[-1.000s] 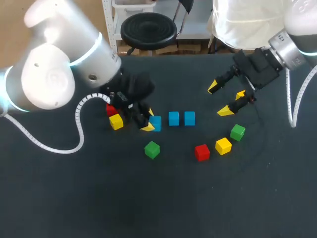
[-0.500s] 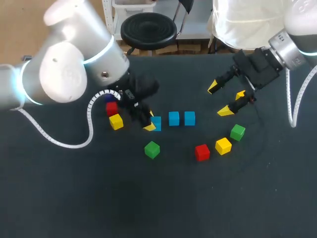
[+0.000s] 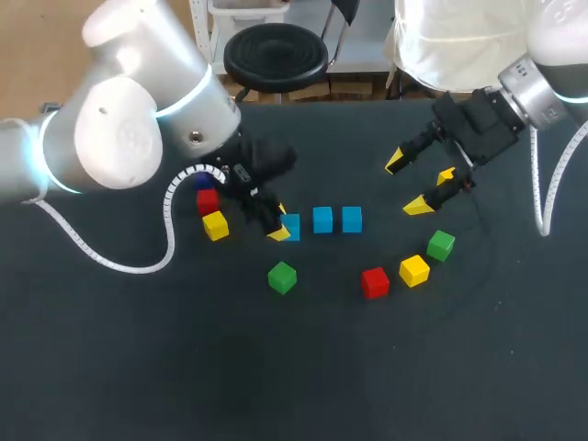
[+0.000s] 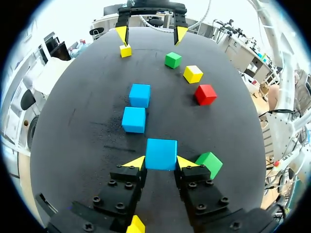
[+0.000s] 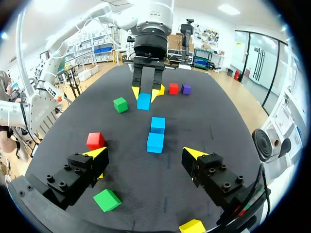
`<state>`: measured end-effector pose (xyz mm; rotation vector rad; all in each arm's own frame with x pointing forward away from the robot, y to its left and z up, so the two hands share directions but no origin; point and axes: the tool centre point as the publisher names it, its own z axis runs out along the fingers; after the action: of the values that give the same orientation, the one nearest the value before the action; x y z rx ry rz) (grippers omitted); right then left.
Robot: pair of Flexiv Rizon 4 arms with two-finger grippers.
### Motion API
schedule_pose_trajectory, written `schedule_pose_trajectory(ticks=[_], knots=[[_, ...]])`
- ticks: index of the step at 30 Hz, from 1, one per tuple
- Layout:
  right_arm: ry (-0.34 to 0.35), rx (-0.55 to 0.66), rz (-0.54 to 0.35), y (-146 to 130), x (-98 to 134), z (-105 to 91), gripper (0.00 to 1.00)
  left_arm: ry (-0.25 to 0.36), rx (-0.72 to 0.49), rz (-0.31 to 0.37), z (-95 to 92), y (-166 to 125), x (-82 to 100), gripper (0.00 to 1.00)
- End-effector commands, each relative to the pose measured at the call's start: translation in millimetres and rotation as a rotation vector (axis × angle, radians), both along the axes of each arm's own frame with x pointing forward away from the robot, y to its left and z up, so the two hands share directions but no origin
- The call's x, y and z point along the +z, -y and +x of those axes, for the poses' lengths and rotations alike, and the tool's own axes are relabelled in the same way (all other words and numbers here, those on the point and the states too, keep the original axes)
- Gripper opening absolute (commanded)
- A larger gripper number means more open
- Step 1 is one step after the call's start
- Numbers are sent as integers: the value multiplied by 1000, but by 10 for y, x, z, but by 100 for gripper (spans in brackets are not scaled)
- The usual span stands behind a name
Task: Place the blue cubes, place green cubes on the blue cubes, place the yellow cubes on the green cubes, then place the red cubes on the yellow cubes, and place purple cube on the red cubes.
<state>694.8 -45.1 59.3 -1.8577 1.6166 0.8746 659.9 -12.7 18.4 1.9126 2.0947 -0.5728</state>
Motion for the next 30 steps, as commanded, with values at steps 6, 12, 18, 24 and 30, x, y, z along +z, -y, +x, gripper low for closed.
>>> schedule_pose_trajectory(ticks=[6,12,18,24,30], knots=[[0,-1,-1,-2,1,0,100,1,-1,-1,-1,-6,-1,0],[0,-1,-1,-2,1,0,100,1,-1,-1,-1,-6,-1,0],[0,-1,-1,-2,1,0,100,21,21,-15,22,50,20,0],[0,-1,-1,-2,1,0,100,8,49,-24,103,66,-61,0],[0,-1,-1,-2,1,0,100,19,4,-72,158,22,-126,0]])
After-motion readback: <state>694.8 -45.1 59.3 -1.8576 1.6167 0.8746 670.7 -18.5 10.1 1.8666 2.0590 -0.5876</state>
